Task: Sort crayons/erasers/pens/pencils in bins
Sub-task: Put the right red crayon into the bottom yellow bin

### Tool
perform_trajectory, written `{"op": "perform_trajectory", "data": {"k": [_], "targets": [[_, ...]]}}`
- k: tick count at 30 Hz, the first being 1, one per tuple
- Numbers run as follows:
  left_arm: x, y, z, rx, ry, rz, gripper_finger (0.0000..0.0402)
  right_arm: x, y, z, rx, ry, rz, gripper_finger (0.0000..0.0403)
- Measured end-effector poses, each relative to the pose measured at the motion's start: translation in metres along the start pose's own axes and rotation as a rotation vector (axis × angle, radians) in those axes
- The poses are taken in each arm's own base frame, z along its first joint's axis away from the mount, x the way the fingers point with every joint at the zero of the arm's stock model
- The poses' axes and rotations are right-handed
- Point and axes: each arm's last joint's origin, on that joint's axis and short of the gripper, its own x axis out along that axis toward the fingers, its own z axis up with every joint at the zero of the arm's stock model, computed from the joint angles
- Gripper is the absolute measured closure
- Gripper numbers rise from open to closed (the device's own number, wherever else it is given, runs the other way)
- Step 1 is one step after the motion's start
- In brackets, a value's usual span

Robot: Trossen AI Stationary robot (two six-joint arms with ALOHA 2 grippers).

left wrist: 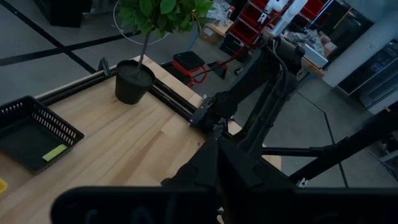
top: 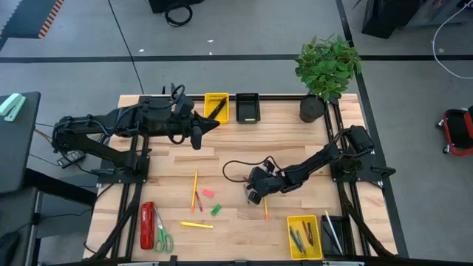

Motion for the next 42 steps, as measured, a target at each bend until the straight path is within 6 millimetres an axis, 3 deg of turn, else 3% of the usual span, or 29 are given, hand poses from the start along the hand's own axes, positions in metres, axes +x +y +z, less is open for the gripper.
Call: {"op": "perform_trajectory", "data": {"k": [11,15,22,28,32,37,42], "targets": [[0.002,0.007,0.005,-0.01,-0.021,0.031,0.0375,-0.011,0.004,0.015,-0.006,-0.006,0.011,0.0361],[0.002,0.01,0.008,-0.017,-0.037,0.037,0.0379,-0.042,0.007,0.041,0.048,-0.067,0.059,0.0361],[0.003,0.014,0.011,-0.014,-0.05,0.051,0.0388,-0.108,-0.011,0.072,0.099,-0.133,0.097,0.0361],[0.004,0.017,0.014,-0.019,-0.059,0.066,0.0377,-0.166,-0.03,0.068,0.338,0.018,0.228,0.0362],[0.004,0.017,0.014,0.002,-0.059,0.068,0.0375,-0.195,-0.03,0.057,0.501,0.165,0.343,0.0362],[0.003,0.017,0.014,0.009,-0.057,0.066,0.0386,-0.219,-0.008,0.03,0.651,0.397,0.434,0.0362],[0.003,0.017,0.013,0.015,-0.056,0.067,0.0387,-0.232,0.018,-0.006,0.774,0.572,0.379,0.0362]]}}
